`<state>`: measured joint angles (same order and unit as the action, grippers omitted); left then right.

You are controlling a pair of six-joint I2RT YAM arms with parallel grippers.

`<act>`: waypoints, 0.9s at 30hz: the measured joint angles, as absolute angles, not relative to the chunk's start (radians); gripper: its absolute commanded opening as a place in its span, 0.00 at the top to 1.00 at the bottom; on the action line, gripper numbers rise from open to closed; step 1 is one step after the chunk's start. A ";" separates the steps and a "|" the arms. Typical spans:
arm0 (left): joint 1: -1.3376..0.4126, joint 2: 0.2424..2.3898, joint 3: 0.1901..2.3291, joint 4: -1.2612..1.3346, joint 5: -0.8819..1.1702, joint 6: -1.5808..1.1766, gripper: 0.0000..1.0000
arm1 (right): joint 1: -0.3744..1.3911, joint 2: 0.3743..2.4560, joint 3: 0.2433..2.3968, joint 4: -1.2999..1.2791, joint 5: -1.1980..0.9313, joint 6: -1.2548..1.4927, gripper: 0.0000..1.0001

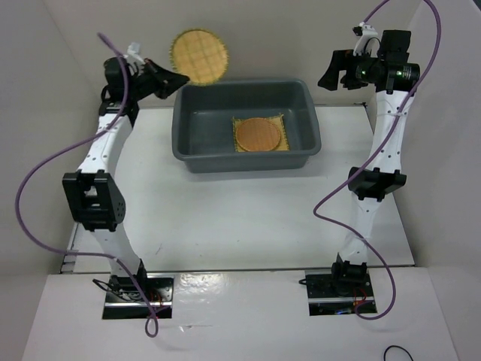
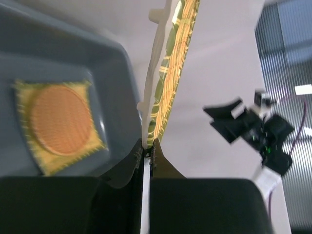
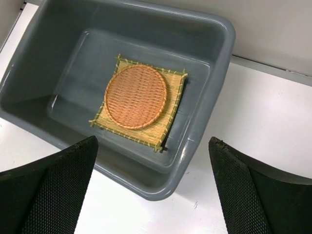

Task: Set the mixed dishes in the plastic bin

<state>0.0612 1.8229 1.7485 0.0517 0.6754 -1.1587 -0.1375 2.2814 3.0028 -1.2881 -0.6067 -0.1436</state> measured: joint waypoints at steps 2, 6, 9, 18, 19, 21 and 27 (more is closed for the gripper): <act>-0.001 1.898 1.838 0.028 0.711 -1.156 1.00 | -0.145 2.281 3.003 -1.288 -0.608 -0.144 0.02; -0.102 2.062 2.004 -0.055 0.746 -1.148 1.00 | -0.169 2.281 3.003 -1.288 -0.611 -0.144 0.02; -0.157 2.147 2.028 -0.100 0.768 -1.149 1.00 | -0.190 2.281 3.003 -1.288 -0.615 -0.144 0.02; -0.212 2.554 2.471 -0.310 0.820 -1.137 1.00 | -0.291 2.281 3.003 -1.288 -0.646 -0.142 0.02; -0.215 2.632 2.612 -0.370 0.830 -1.130 1.00 | -0.303 2.281 3.003 -1.289 -0.650 -0.142 0.02; -0.219 2.799 2.883 -0.430 0.849 -1.133 1.00 | -0.321 2.281 3.003 -1.289 -0.654 -0.141 0.02; -0.230 2.958 3.062 -0.602 0.862 -1.148 1.00 | -0.360 2.281 3.003 -1.288 -0.672 -0.139 0.02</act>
<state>-0.2298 2.9582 3.0619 -0.6018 0.8623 -1.1477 -0.3595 2.2814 3.0028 -1.2881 -0.6724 -0.1390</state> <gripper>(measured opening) 0.034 0.982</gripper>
